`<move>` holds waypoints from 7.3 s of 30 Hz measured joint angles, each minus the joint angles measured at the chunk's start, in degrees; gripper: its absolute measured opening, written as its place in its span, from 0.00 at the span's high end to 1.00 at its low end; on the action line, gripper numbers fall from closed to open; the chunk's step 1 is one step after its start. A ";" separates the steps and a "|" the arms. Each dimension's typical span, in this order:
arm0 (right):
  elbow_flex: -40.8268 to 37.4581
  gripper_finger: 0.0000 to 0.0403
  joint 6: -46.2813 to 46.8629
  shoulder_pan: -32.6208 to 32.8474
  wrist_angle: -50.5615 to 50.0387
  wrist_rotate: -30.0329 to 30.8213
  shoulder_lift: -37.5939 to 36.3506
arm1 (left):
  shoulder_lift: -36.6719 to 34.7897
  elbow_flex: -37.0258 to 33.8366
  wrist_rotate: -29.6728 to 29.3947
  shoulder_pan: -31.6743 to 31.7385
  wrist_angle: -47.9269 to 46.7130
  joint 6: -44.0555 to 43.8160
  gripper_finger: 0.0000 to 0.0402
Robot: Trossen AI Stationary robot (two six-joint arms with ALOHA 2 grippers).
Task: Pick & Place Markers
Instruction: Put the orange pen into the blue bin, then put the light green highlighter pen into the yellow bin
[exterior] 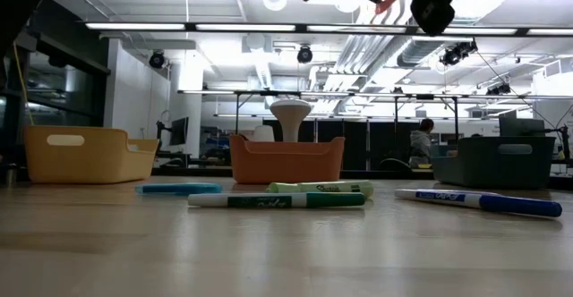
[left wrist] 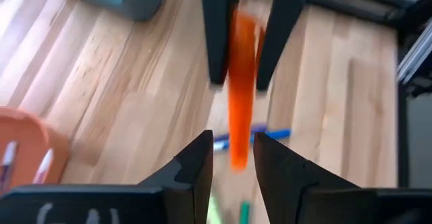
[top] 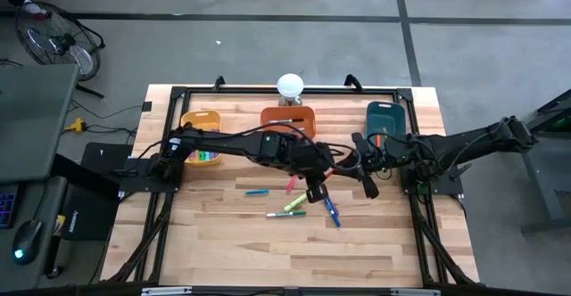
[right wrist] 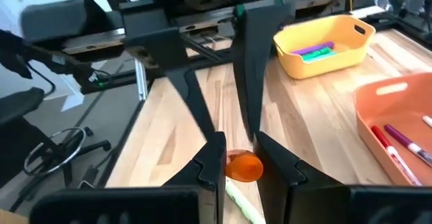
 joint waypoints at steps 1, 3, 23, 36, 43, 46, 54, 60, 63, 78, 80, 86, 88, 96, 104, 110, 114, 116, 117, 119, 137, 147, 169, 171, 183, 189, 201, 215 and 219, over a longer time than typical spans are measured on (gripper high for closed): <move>0.00 0.88 0.00 0.00 -0.73 0.35 -0.18 | -0.15 -0.02 -0.04 0.00 -1.38 0.25 0.74; 0.00 0.88 0.24 -0.30 -2.15 1.32 -0.64 | -0.42 -0.02 -1.12 0.00 -4.26 0.23 0.74; 0.00 0.88 12.17 -18.40 -29.65 17.34 -9.68 | -0.42 -0.02 -14.37 6.80 -27.23 2.54 0.74; 0.00 0.88 22.37 -39.54 -41.27 19.60 -9.00 | -0.42 -0.02 -6.37 18.24 -13.76 22.47 0.74; 0.00 0.88 26.93 -46.23 -47.08 19.63 -4.76 | -0.44 -0.02 5.08 24.02 -8.56 29.94 0.74; 0.00 0.88 27.18 -47.57 -47.80 19.60 -2.03 | -0.44 -0.02 9.93 25.93 -6.15 32.00 0.74; 0.00 0.88 28.62 -50.81 -49.59 12.31 5.71 | -0.49 -0.02 20.52 28.52 -0.74 33.25 0.74; 0.00 0.88 29.71 -51.25 -50.97 7.48 10.18 | -0.49 -0.02 22.04 28.44 -1.39 36.23 0.74; 0.01 0.88 29.93 -51.27 -50.83 6.79 11.71 | -0.49 -0.02 23.73 28.44 -1.40 36.99 0.74; -0.02 0.58 30.66 -51.23 -50.34 7.07 12.11 | -0.51 -0.02 24.50 28.44 -2.10 39.10 0.74; 0.00 0.56 30.34 -51.23 -50.01 7.09 11.34 | -0.51 -0.02 24.46 28.44 -3.03 39.14 0.74; 4.09 0.55 26.79 -51.19 -49.82 8.31 7.43 | -0.51 -0.02 22.59 28.50 -6.02 39.16 0.74; 6.53 0.55 24.98 -51.19 -49.79 8.38 6.25 | -0.51 -0.02 23.07 28.87 -6.96 39.08 0.74; 17.41 0.55 16.79 -47.34 -49.05 7.13 5.01 | -0.51 -0.02 25.93 30.05 -12.32 35.51 0.74; 22.45 0.55 14.38 -38.40 -49.16 7.09 4.97 | -0.51 -0.02 25.54 28.24 -15.78 31.42 0.74; 22.47 0.55 12.04 -31.34 -48.88 5.01 4.97 | -0.51 -0.02 22.42 25.09 -19.23 28.50 0.74; 22.47 0.55 11.83 -27.14 -48.94 4.84 4.65 | -0.51 -0.02 19.64 23.34 -22.69 26.55 0.74; 22.47 0.55 11.82 -25.48 -48.99 5.01 4.06 | -0.51 -0.02 18.15 22.38 -23.80 25.17 0.74; 22.47 0.55 11.83 -24.85 -49.03 5.08 3.76 | -0.51 -0.02 17.21 21.89 -24.48 24.26 0.74; 22.47 0.55 11.83 -23.69 -49.05 5.16 2.83 | -0.51 -0.04 15.32 20.63 -25.20 22.41 0.74; 22.47 0.55 11.86 -17.57 -51.98 7.54 -8.94 | -0.51 -0.04 3.34 6.17 -23.93 3.50 0.74; 22.47 0.55 11.52 -14.28 -52.29 7.54 -9.07 | 3.65 0.12 4.27 1.32 -20.49 -7.19 0.74; 22.47 0.55 11.52 -13.27 -53.47 7.55 -9.15 | 15.96 0.08 10.81 1.44 -9.65 -13.85 0.74; 22.47 0.55 11.53 -13.27 -53.75 7.54 -9.15 | 16.65 0.10 10.82 1.44 -8.99 -13.84 0.74; 22.47 0.55 11.81 -13.27 -55.08 7.52 -9.15 | 18.46 -0.12 12.72 1.42 -9.07 -11.17 0.59; 22.47 0.55 11.84 -13.27 -55.32 7.53 -9.15 | 18.51 -0.18 12.56 1.42 -8.01 -11.00 0.44; 22.47 0.55 11.85 -13.27 -55.44 7.52 -9.15 | 19.79 -0.25 11.30 1.40 -11.31 -10.52 0.42; 22.47 0.55 11.85 -13.27 -55.81 7.34 -9.15 | 23.96 0.15 9.84 -0.52 -11.45 -10.98 0.42; 22.47 0.55 11.85 -13.27 -55.86 7.26 -9.15 | 24.24 0.15 8.73 -0.96 -12.03 -10.90 0.42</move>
